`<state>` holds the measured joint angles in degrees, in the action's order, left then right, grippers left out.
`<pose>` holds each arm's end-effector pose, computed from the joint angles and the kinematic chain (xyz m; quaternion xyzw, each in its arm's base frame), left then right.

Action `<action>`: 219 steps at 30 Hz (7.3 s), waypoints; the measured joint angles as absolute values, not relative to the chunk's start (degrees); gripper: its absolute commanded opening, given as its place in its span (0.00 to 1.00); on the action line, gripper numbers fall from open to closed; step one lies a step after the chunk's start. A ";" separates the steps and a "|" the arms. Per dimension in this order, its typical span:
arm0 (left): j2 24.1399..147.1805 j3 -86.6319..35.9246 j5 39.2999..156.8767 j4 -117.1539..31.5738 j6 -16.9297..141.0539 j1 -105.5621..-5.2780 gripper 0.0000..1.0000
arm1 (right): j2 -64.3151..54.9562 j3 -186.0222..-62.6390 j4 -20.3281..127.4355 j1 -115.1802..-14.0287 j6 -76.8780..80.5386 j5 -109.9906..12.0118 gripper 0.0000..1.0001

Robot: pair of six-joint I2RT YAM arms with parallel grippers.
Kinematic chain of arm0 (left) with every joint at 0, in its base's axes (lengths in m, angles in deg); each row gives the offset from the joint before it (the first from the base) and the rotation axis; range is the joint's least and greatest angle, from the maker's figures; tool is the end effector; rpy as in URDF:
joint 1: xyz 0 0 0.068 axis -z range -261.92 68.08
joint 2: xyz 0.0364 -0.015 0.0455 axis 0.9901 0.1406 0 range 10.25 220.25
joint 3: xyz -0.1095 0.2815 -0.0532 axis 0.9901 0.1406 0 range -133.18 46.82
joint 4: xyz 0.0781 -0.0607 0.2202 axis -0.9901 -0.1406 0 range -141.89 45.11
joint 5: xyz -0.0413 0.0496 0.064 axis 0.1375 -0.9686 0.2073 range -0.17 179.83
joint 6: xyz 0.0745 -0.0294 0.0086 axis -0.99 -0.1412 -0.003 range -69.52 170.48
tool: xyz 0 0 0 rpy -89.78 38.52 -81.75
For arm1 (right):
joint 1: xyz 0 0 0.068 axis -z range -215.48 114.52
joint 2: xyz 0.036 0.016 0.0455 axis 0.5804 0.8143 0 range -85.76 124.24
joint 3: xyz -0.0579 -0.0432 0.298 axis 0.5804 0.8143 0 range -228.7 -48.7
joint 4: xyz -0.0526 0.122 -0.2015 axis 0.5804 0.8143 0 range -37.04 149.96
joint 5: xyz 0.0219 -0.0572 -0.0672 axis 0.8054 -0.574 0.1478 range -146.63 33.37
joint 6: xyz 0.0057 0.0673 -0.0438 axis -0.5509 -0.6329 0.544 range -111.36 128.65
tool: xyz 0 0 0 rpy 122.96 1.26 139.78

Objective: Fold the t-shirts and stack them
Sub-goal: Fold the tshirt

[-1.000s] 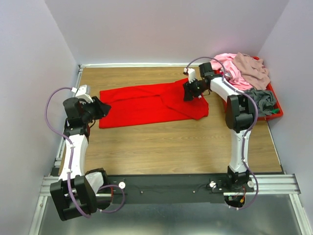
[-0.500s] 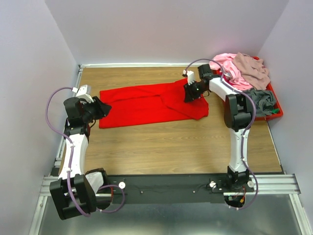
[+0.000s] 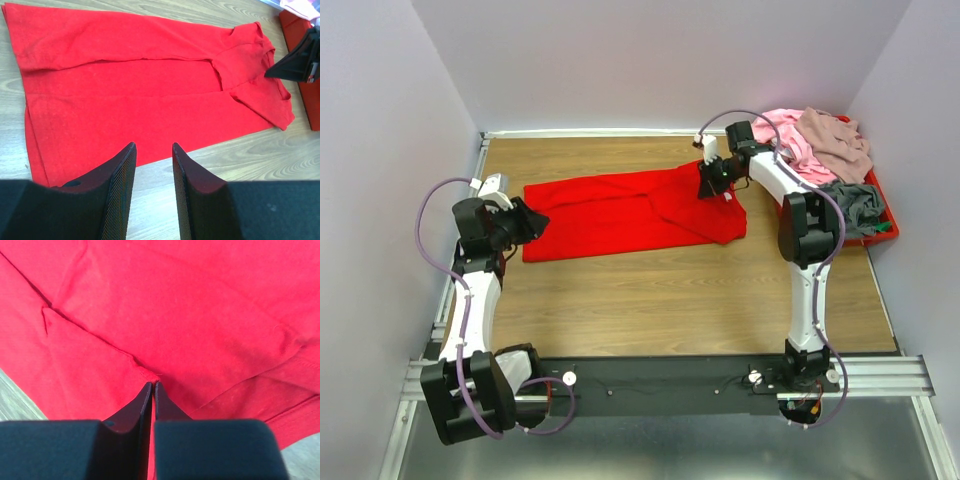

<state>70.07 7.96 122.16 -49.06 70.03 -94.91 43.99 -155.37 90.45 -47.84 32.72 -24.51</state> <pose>0.2228 0.0132 0.2915 -0.0837 0.8200 -0.2641 0.5009 0.4858 0.1445 0.1951 -0.3574 0.8609 0.2413 0.2701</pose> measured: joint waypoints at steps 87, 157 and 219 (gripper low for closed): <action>72.21 7.96 121.75 -48.90 69.99 -94.21 0.43 | 61.35 -179.85 84.95 -62.00 44.44 -51.07 0.09; 72.62 7.96 121.75 -48.90 69.99 -94.21 0.43 | 60.26 -177.51 83.46 -63.18 38.12 -54.56 0.14; 72.64 7.96 121.75 -48.90 69.99 -94.21 0.43 | 60.56 -181.90 83.44 -70.00 39.80 -54.06 0.71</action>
